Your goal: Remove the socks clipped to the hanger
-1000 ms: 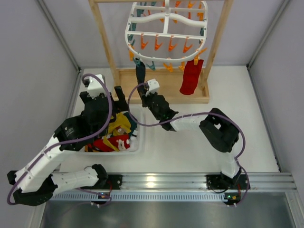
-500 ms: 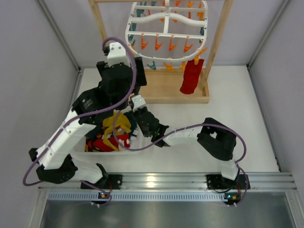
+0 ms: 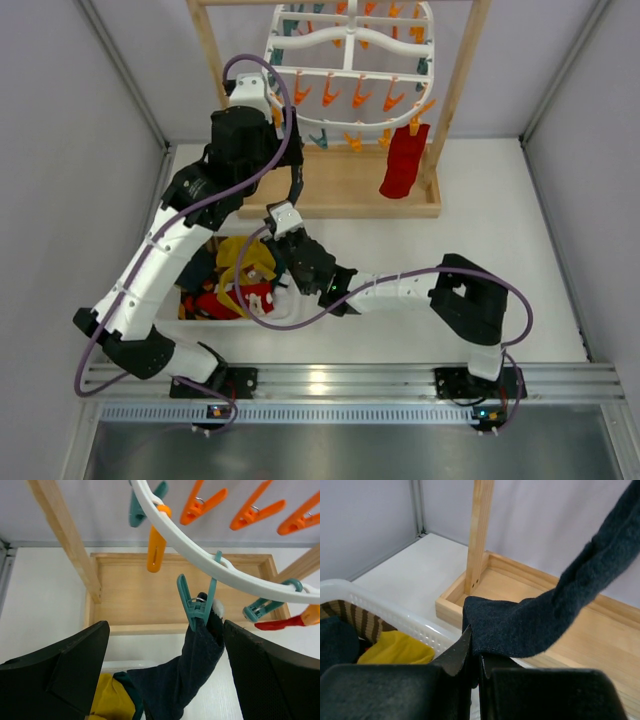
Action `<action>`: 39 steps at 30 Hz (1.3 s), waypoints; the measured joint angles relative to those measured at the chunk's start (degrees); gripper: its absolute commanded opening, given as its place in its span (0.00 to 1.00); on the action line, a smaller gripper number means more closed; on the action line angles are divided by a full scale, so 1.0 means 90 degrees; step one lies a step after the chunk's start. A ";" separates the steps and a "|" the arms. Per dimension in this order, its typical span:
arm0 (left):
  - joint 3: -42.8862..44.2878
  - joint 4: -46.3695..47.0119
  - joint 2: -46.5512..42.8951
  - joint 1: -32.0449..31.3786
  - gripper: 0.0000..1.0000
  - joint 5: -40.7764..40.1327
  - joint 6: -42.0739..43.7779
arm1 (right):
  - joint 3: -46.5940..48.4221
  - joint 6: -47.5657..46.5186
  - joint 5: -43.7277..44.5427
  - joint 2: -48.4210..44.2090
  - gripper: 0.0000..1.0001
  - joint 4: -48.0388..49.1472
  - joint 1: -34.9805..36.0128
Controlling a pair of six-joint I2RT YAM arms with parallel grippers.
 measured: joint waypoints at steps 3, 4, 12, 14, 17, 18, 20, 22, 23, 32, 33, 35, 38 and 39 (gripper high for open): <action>-0.0296 0.0279 -0.0092 0.0172 0.95 0.0593 0.0085 | -0.0002 0.0063 -0.0124 -0.0117 0.00 -0.0051 0.0000; -0.0338 0.0369 -0.0092 0.0245 0.94 0.0794 0.0119 | -0.0002 0.0102 -0.0163 -0.0148 0.00 -0.0083 0.0000; -0.0651 0.1151 -0.0092 0.0634 0.85 0.1676 0.0221 | -0.0180 0.0333 -0.0486 -0.0245 0.00 -0.0245 0.0000; -0.0743 0.1309 -0.0090 0.0644 0.83 0.1860 0.0233 | -0.0231 0.0384 -0.0554 -0.0267 0.00 -0.0304 0.0000; -0.0760 0.1515 -0.0024 0.0644 0.77 0.2057 0.0231 | -0.0274 0.0432 -0.0614 -0.0304 0.00 -0.0359 0.0000; -0.0760 0.1579 0.0002 0.0644 0.75 0.2118 0.0223 | -0.0287 0.0440 -0.0619 -0.0316 0.00 -0.0364 0.0000; -0.0760 0.1644 0.0063 0.0641 0.67 0.2242 0.0223 | -0.0291 0.0454 -0.0631 -0.0338 0.00 -0.0386 0.0000; -0.0760 0.1695 0.0126 0.0644 0.63 0.2348 0.0199 | -0.0289 0.0457 -0.0641 -0.0345 0.00 -0.0393 0.0002; -0.0760 0.1705 0.0158 0.0644 0.62 0.2382 0.0199 | -0.0289 0.0459 -0.0641 -0.0345 0.00 -0.0398 0.0002; -0.0760 0.1802 0.0304 0.0646 0.16 0.2387 0.0214 | -0.0301 0.0510 -0.0651 -0.0345 0.00 -0.0403 0.0007; -0.0760 0.1807 0.0304 0.0646 0.12 0.2387 0.0216 | -0.0328 0.0529 -0.0658 -0.0350 0.00 -0.0398 0.0007; -0.0760 0.1824 0.0304 0.0646 0.08 0.2378 0.0223 | -0.0442 0.0566 -0.0665 -0.0403 0.00 -0.0398 0.0010; -0.0760 0.1829 0.0304 0.0646 0.11 0.2373 0.0226 | -0.0726 0.0624 -0.0663 -0.0566 0.00 -0.0396 0.0017; -0.0760 0.1831 0.0304 0.0646 0.21 0.2370 0.0226 | -0.0850 0.0653 -0.0651 -0.0656 0.00 -0.0398 0.0019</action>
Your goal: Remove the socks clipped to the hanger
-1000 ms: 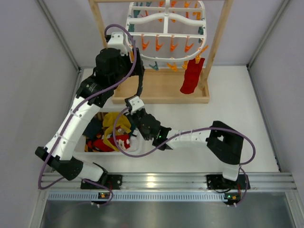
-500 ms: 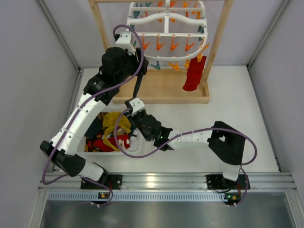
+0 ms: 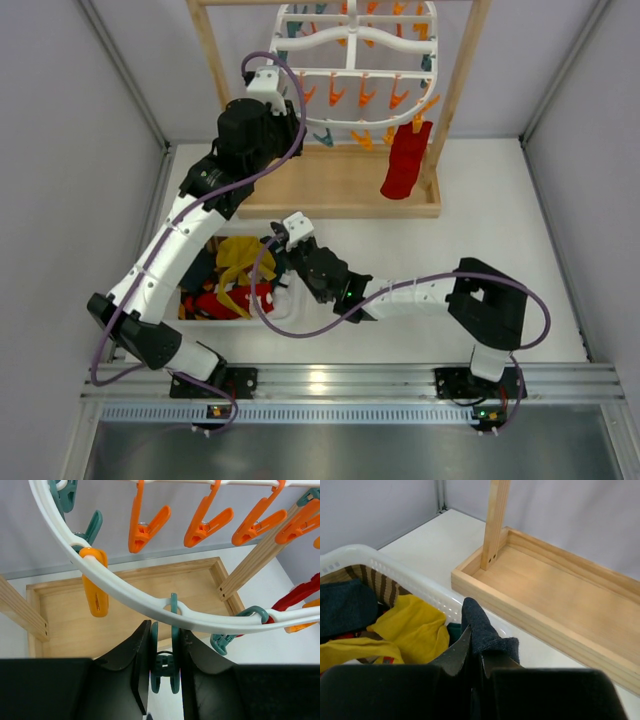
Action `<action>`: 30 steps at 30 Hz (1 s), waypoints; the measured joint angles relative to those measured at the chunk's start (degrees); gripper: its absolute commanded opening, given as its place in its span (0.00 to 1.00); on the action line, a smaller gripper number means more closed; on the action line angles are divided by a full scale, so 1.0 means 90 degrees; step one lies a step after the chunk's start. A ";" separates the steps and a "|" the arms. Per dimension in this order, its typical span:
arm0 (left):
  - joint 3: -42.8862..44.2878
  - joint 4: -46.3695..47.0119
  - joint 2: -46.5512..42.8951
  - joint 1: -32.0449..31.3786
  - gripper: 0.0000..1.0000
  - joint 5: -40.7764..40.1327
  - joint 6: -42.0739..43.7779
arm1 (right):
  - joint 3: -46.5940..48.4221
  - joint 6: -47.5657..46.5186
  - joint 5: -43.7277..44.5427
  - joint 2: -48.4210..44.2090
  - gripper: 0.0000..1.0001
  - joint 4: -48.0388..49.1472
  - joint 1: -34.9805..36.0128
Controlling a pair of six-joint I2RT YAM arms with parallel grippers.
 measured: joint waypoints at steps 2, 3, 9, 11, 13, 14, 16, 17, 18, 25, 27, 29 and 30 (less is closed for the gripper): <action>-0.0024 0.0012 -0.0002 0.0000 0.37 -0.0017 -0.0012 | -0.0204 0.0027 0.0005 -0.0175 0.00 -0.0005 0.0019; -0.0058 0.0022 -0.0015 0.0000 0.47 -0.0041 -0.0010 | -0.0304 0.0046 0.0005 -0.0279 0.00 -0.0015 0.0029; -0.0792 0.0134 -0.0376 0.0007 0.97 -0.0435 -0.0177 | -0.0741 0.0131 -0.0158 -0.1212 0.00 -0.0318 0.0083; -0.1180 0.0121 -0.0665 0.0007 0.98 -0.0663 -0.0199 | -0.0792 0.0151 -0.0257 -0.1540 0.00 -0.0483 0.0083; -0.1508 0.0080 -0.1008 0.0010 0.98 -0.0903 -0.0204 | -0.0794 0.0177 -0.0338 -0.1770 0.00 -0.0653 0.0083; -0.1632 0.0034 -0.1183 0.0010 0.98 -0.1044 -0.0206 | -0.0794 0.0197 -0.0413 -0.1882 0.00 -0.0770 0.0083; -0.1802 -0.0075 -0.1537 0.0022 0.98 -0.1372 -0.0214 | -0.0794 0.0248 -0.0551 -0.2028 0.00 -0.0996 0.0078; -0.1836 -0.0202 -0.1698 0.0027 0.98 -0.1542 -0.0233 | -0.0794 0.0289 -0.0668 -0.2076 0.00 -0.1141 0.0063; -0.1846 -0.0321 -0.1838 0.0032 0.98 -0.1702 -0.0257 | -0.0794 0.0306 -0.0702 -0.2086 0.00 -0.1200 0.0056; -0.1775 -0.1639 -0.2582 0.0036 0.98 -0.2909 -0.0551 | -0.0724 0.0520 -0.1370 -0.2093 0.00 -0.2064 -0.0041; -0.1722 -0.1943 -0.2824 0.0036 0.98 -0.3079 -0.0551 | -0.0631 0.0602 -0.1598 -0.2091 0.00 -0.2259 -0.0046; -0.1700 -0.2149 -0.3191 0.0039 0.98 -0.3169 -0.0522 | -0.0515 0.0675 -0.1831 -0.2089 0.00 -0.2365 -0.0046; -0.1700 -0.2198 -0.3349 0.0036 0.98 -0.3179 -0.0503 | -0.0449 0.0695 -0.1940 -0.2089 0.00 -0.2429 -0.0049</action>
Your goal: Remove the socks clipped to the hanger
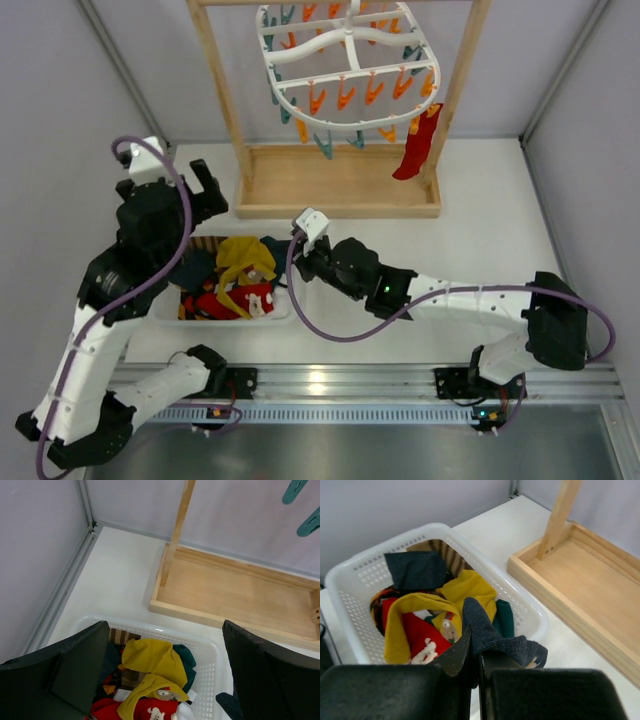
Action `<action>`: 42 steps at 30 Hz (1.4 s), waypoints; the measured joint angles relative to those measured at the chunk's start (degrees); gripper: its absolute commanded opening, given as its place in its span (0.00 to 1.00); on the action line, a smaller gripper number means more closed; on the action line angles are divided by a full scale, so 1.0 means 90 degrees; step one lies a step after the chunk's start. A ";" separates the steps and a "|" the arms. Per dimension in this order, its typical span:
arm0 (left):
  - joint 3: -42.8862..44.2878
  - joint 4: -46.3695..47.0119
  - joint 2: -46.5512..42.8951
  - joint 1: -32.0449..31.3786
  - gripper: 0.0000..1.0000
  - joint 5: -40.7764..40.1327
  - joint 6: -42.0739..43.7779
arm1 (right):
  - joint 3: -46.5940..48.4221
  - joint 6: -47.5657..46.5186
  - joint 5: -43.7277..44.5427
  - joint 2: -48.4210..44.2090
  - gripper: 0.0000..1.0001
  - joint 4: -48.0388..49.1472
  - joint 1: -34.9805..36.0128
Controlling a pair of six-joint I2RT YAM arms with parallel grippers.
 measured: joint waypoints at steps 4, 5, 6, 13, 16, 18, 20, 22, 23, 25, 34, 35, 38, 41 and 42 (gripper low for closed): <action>-0.0017 -0.0092 -0.0631 0.0000 0.98 -0.0209 0.0085 | 0.0333 0.0066 -0.0498 0.0126 0.00 -0.0163 -0.0005; -0.0053 -0.0087 -0.0787 0.0000 0.98 -0.0323 0.0056 | 0.0403 0.0085 -0.0622 0.0177 0.00 -0.0170 -0.0007; -0.0092 -0.0090 -0.0872 0.0002 0.98 -0.0374 0.0027 | 0.0481 0.0092 -0.0729 0.0243 0.00 -0.0192 -0.0010; -0.0522 -0.0046 -0.0826 0.0986 0.98 -0.0002 -0.0163 | 0.1105 0.0109 -0.1307 0.0845 0.00 -0.0342 -0.0010; -0.0597 -0.0046 -0.0780 0.1508 0.98 0.0151 -0.0209 | 0.1562 0.0104 -0.1455 0.1168 0.00 -0.0481 -0.0010; -0.0602 -0.0044 -0.0818 0.1685 0.98 0.0168 -0.0211 | 0.1838 0.0104 -0.1583 0.1345 0.00 -0.0527 -0.0010; -0.0607 -0.0039 -0.0928 0.1778 0.98 0.0146 -0.0219 | 0.2123 0.0104 -0.1724 0.1513 0.00 -0.0614 -0.0010; -0.0629 -0.0010 -0.1105 0.1853 0.98 0.0085 -0.0231 | 0.2395 0.0104 -0.1870 0.1681 0.00 -0.0661 -0.0010; -0.0646 0.0012 -0.1195 0.1868 0.98 0.0036 -0.0236 | 0.2552 0.0104 -0.1962 0.1787 0.00 -0.0702 -0.0007; -0.0678 0.0051 -0.1375 0.1877 0.98 -0.0041 -0.0236 | 0.2846 0.0109 -0.2101 0.2023 0.00 -0.0716 -0.0005; -0.0789 0.0219 -0.1496 0.1887 0.98 -0.0170 -0.0233 | 0.5034 0.0316 -0.2504 0.4600 0.00 -0.1168 -0.0005; -0.0814 0.0216 -0.1489 0.1887 0.98 -0.0170 -0.0233 | 0.4996 0.0398 -0.2523 0.4806 0.00 -0.1234 -0.0005; -0.0923 0.0233 -0.1464 0.1887 0.98 -0.0126 -0.0228 | 0.4469 0.0704 -0.2601 0.5112 0.00 -0.1251 -0.0005; -0.0950 0.0238 -0.1396 0.1889 0.98 -0.0012 -0.0223 | 0.4240 0.0942 -0.2628 0.5370 0.02 -0.1280 -0.0005; -0.0952 0.0240 -0.1367 0.1889 0.98 0.0024 -0.0214 | 0.4240 0.0993 -0.2623 0.5421 0.08 -0.1258 -0.0005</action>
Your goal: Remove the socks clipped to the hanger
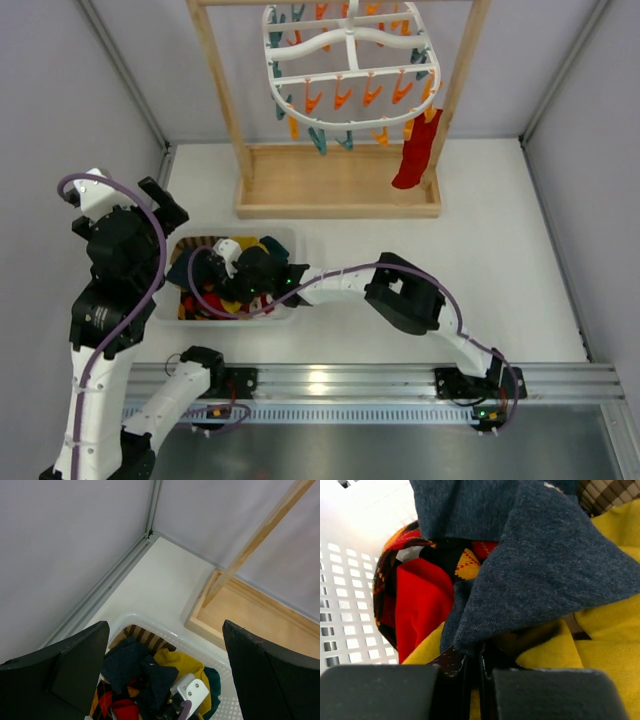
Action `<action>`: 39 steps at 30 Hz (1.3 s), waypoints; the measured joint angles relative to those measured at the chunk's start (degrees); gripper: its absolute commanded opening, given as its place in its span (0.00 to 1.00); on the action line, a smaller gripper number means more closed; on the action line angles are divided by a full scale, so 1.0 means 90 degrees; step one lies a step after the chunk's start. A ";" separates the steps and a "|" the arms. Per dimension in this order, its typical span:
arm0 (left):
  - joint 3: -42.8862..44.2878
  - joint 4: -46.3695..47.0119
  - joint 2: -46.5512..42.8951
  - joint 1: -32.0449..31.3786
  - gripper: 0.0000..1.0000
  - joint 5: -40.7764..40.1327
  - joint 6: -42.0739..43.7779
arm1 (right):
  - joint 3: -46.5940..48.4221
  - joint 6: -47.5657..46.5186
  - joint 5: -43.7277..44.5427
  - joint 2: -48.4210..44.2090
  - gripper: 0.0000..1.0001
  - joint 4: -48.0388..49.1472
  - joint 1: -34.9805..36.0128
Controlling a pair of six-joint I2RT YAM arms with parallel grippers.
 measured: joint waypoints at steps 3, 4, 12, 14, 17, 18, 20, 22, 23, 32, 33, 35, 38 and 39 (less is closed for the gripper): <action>-0.0015 0.0000 0.0058 0.0000 0.98 0.0070 0.0007 | 0.0015 0.0078 -0.0005 -0.0002 0.31 0.0112 -0.0005; -0.0022 0.0002 0.0061 0.0000 0.98 0.0090 0.0010 | 0.0017 0.0100 -0.0010 -0.0002 0.34 0.0131 -0.0005; -0.0027 0.0010 0.0015 0.0000 0.98 0.0143 0.0010 | -0.0311 -0.0083 -0.0027 -0.0821 0.77 0.0068 -0.0015; -0.0027 0.0010 0.0015 0.0000 0.98 0.0163 0.0010 | -0.0578 -0.0109 -0.0007 -0.1350 0.80 0.0070 -0.0034; -0.0027 0.0010 0.0015 0.0000 0.98 0.0187 0.0010 | -0.1030 -0.0134 0.0046 -0.2205 0.86 0.0124 -0.0107; -0.0027 0.0010 0.0015 0.0000 0.98 0.0197 0.0012 | -0.1151 -0.0134 0.0053 -0.2460 0.87 0.0136 -0.0148; -0.0027 0.0010 0.0015 0.0000 0.98 0.0255 0.0015 | -0.1486 -0.0138 0.0131 -0.3033 0.89 0.0175 -0.0270; -0.0027 0.0010 0.0015 0.0000 0.98 0.0401 0.0036 | -0.1855 -0.0136 0.0221 -0.3512 0.91 0.0216 -0.0403; -0.0027 0.0010 0.0015 0.0000 0.98 0.0510 0.0044 | -0.2108 -0.0131 0.0299 -0.3789 0.91 0.0228 -0.0500; -0.0576 0.0301 0.0129 0.0005 0.98 0.2365 0.0250 | -0.4998 0.0255 0.1103 -0.6346 0.96 0.0114 -0.2329; -0.0646 0.0313 0.0211 0.0005 0.98 0.2584 0.0274 | -0.5185 0.0313 0.1214 -0.6538 0.98 0.0068 -0.2625; -0.0753 0.0325 0.0418 0.0005 0.98 0.3028 0.0340 | -0.5430 0.0408 0.1409 -0.6781 0.99 -0.0017 -0.3157; -0.0930 0.0357 0.0668 0.0005 0.98 0.3565 0.0372 | -0.5559 0.0619 0.1326 -0.6873 1.00 -0.0080 -0.3985; -0.1020 0.0364 0.0721 0.0005 0.98 0.3694 0.0376 | -0.5561 0.0709 0.1144 -0.6870 0.99 -0.0087 -0.4306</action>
